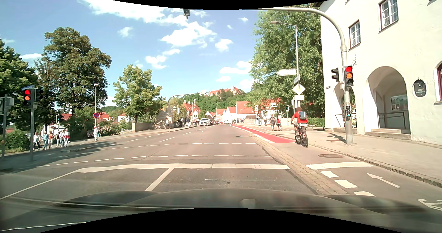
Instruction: Follow the waypoints while adhering to traffic rules and regulations
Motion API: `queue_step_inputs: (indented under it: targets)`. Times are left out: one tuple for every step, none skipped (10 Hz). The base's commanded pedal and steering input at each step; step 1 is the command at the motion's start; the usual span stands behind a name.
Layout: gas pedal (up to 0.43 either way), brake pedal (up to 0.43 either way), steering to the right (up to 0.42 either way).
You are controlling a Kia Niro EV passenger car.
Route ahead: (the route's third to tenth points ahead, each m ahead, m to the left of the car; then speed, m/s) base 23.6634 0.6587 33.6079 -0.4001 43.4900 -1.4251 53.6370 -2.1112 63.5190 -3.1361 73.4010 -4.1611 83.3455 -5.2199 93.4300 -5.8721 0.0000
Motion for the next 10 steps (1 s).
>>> queue_step_inputs:
  targets:
    - [0.000,0.329,-0.013]
    - [0.000,0.213,-0.013]
    - [0.000,0.104,-0.013]
    - [0.000,0.006,-0.013]
    - [0.000,0.006,-0.013]
    - [0.000,0.006,-0.012]
    - [0.000,0.006,-0.012]
    - [0.000,0.006,-0.011]
    - [0.000,0.006,-0.011]
    - [0.000,0.006,-0.012]
